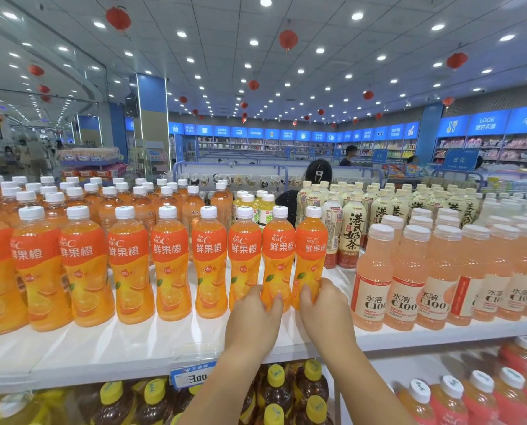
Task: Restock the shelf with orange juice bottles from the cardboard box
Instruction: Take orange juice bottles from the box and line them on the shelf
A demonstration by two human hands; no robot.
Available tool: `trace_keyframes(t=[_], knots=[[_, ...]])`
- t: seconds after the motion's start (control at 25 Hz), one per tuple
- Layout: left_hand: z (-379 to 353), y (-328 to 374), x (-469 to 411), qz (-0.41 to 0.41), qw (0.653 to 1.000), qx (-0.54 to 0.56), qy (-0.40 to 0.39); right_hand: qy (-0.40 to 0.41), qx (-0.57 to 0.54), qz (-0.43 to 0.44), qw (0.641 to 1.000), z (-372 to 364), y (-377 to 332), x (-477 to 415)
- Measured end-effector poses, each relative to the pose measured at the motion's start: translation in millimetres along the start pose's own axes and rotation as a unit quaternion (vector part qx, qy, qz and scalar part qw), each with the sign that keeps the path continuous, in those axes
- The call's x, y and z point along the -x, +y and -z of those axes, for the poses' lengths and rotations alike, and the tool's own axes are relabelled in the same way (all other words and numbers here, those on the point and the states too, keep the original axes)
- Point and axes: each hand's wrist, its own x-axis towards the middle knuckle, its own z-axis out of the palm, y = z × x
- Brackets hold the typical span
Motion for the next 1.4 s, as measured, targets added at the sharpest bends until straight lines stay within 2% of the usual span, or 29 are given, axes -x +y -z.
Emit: trace_keyframes(t=[0.12,0.24,0.36,0.64,0.88,1.04,1.2,1.4], knots=[[5,-1,5,0.049,0.997,0.054,-0.034,-0.022,-0.095,0.008,0.995,8,-1,11],[5,-7,5,0.068,0.991,0.086,-0.077,-0.087,-0.147,-0.016,0.985,14,2,19],[8,-11,7,0.061,0.985,0.117,-0.11,-0.142,-0.165,-0.036,0.975,13,15,22],[29,-15,28,0.021,0.972,0.156,-0.173,-0.195,-0.191,-0.049,0.961,25,12,45],[61,-22,49,-0.011,0.954,0.201,-0.223,-0.155,-0.17,-0.055,0.972,46,-8,82],[79,-29,71,-0.025,0.936,0.236,-0.261,-0.114,-0.157,-0.091,0.977,61,-17,121],[81,-37,105,-0.044,0.907,0.257,-0.33,-0.065,-0.137,-0.126,0.98,79,-14,182],[50,-33,169,-0.067,0.856,0.263,-0.44,-0.01,-0.117,-0.201,0.973,122,13,271]])
